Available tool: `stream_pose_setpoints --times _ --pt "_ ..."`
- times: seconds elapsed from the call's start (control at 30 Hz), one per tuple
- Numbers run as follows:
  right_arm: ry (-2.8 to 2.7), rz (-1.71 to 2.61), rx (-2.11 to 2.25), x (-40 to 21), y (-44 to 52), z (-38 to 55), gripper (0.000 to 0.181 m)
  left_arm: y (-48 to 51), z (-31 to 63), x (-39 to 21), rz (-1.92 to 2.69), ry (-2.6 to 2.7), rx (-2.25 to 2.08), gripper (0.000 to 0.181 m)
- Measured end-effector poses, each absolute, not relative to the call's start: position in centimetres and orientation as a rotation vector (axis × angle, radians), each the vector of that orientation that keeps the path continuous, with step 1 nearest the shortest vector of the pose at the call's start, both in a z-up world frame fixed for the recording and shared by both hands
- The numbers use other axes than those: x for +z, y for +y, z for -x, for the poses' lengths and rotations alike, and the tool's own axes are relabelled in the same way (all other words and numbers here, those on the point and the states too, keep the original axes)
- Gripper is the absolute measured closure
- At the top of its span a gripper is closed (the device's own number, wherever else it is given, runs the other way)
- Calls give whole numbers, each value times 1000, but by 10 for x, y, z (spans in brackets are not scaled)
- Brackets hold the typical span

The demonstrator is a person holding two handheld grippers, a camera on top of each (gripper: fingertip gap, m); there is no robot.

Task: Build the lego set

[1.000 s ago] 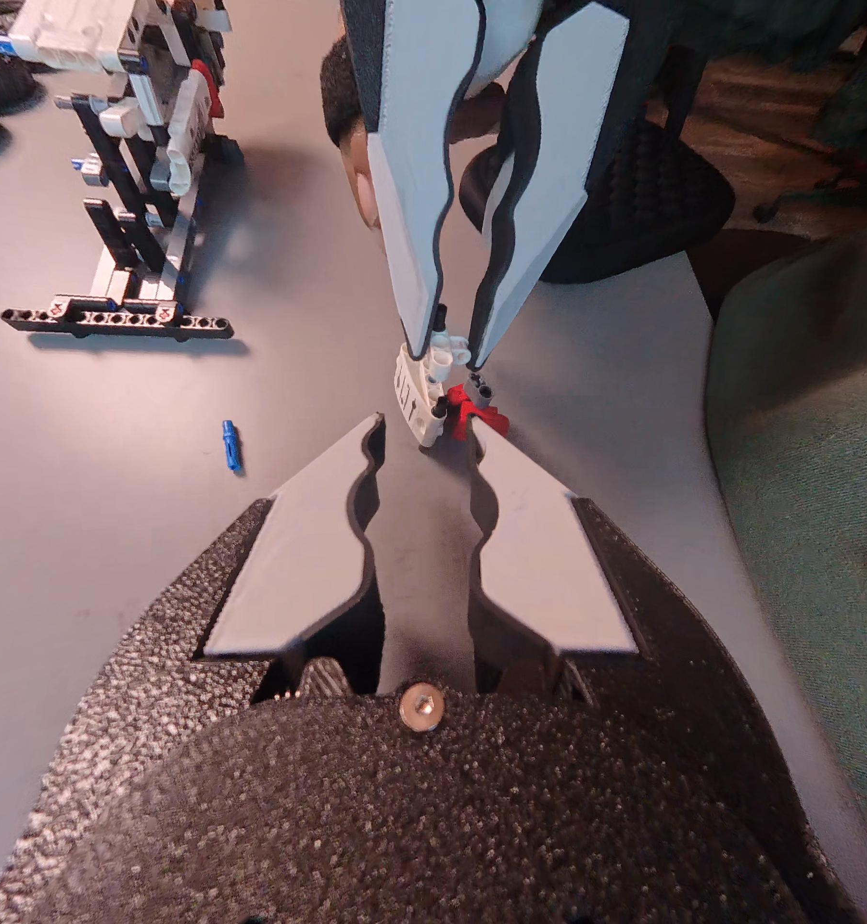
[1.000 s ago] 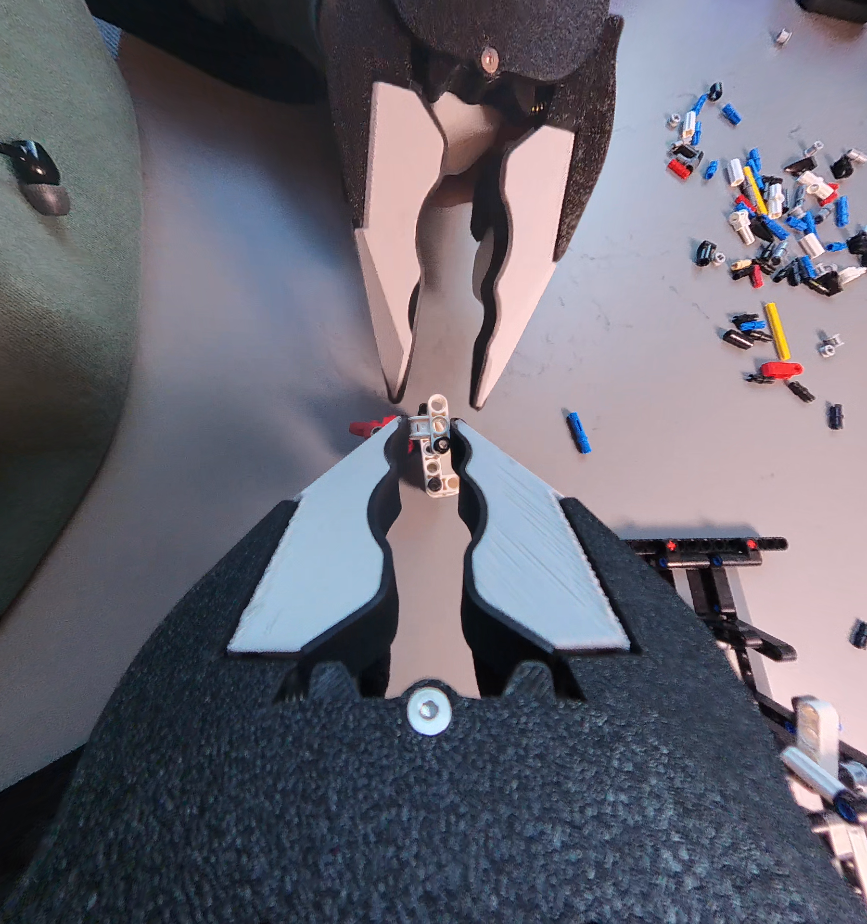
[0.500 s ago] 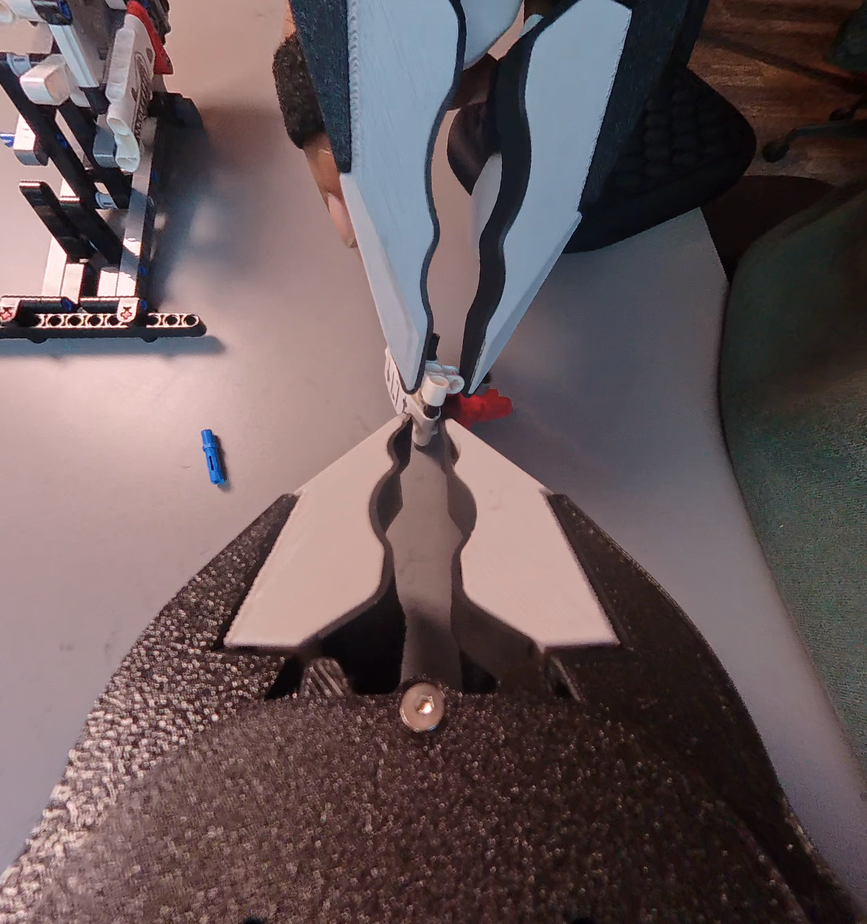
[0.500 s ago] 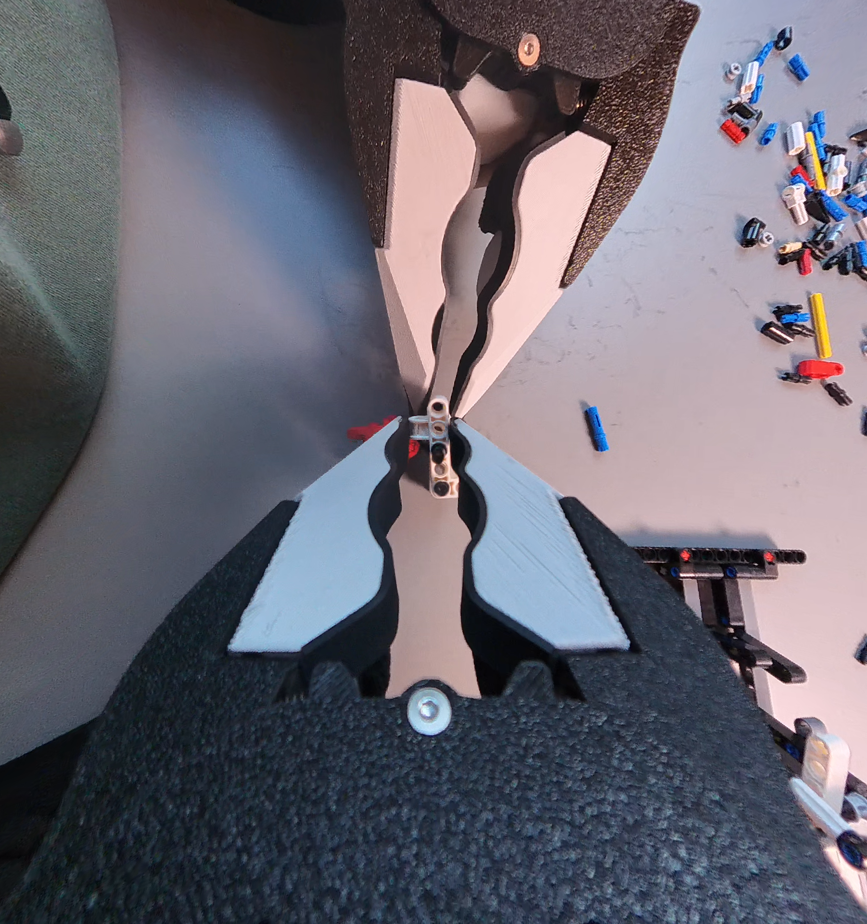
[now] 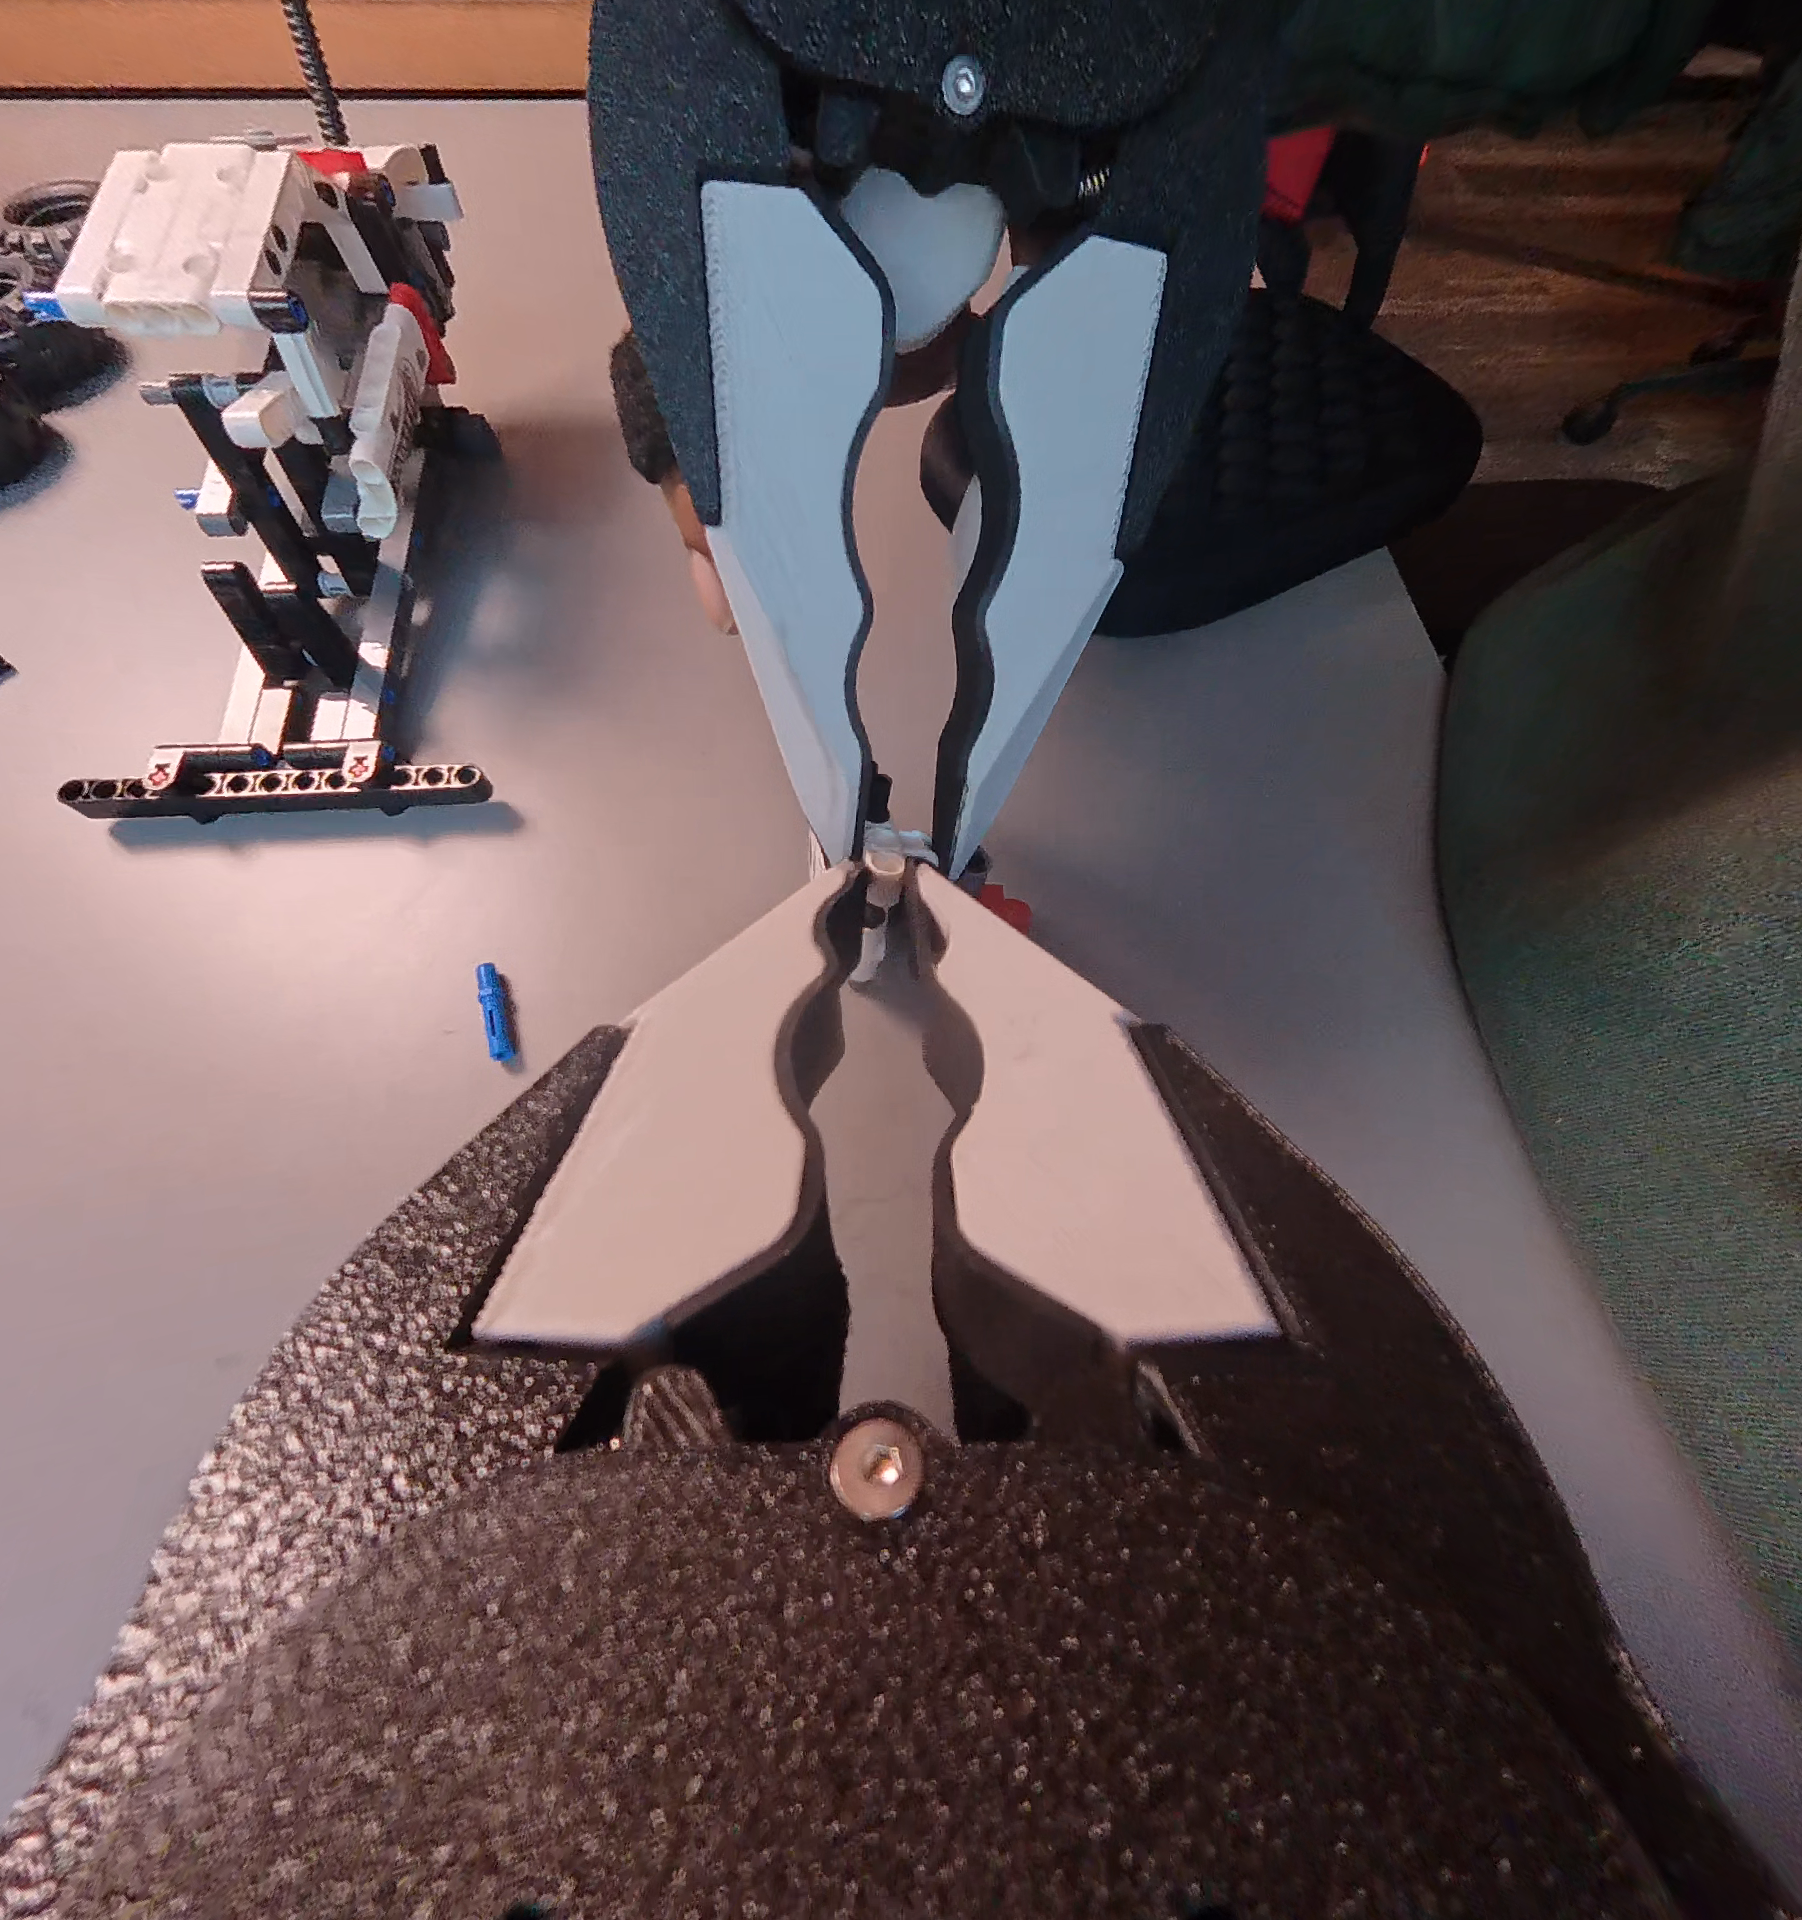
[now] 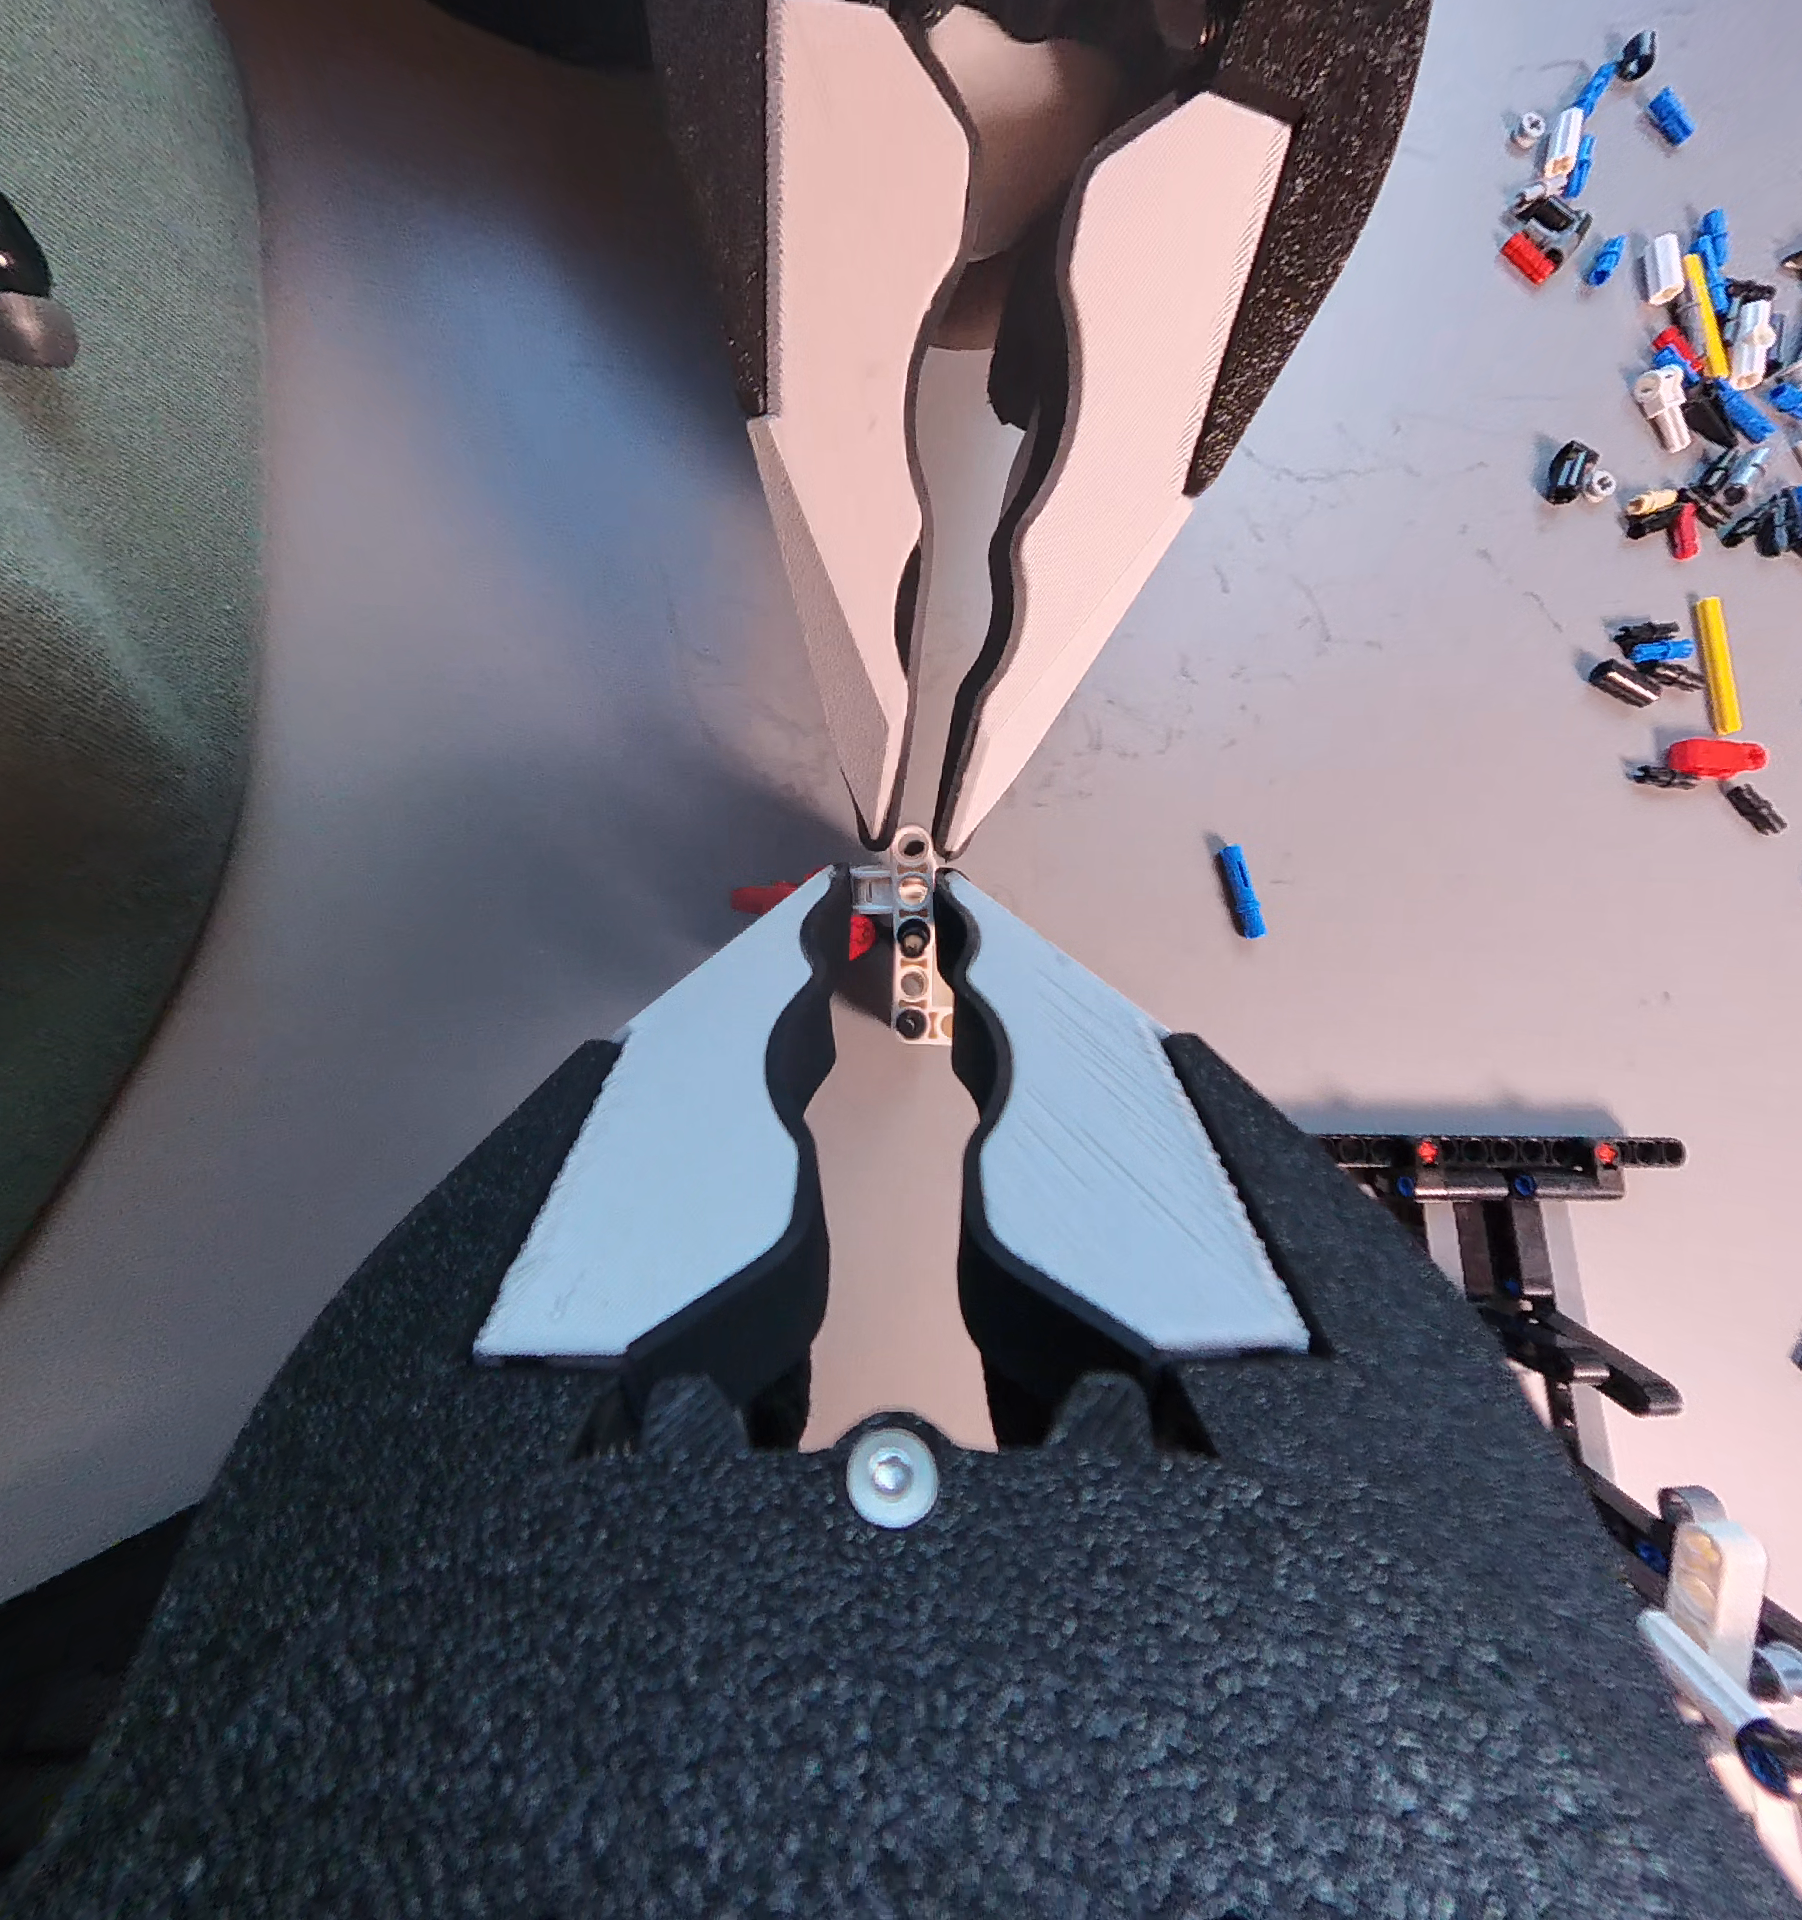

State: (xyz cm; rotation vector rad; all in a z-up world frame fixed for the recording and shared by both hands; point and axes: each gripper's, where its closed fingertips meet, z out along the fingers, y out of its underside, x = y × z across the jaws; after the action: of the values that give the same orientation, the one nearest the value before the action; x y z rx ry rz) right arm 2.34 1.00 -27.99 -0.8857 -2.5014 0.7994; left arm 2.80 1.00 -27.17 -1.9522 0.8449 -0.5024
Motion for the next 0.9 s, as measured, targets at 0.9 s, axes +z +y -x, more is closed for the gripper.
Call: stream_pose_setpoints --times 0.9 --pt "-2357 863 953 -268 11 -19 167 8 -18 -266 1909 772 -588 164"
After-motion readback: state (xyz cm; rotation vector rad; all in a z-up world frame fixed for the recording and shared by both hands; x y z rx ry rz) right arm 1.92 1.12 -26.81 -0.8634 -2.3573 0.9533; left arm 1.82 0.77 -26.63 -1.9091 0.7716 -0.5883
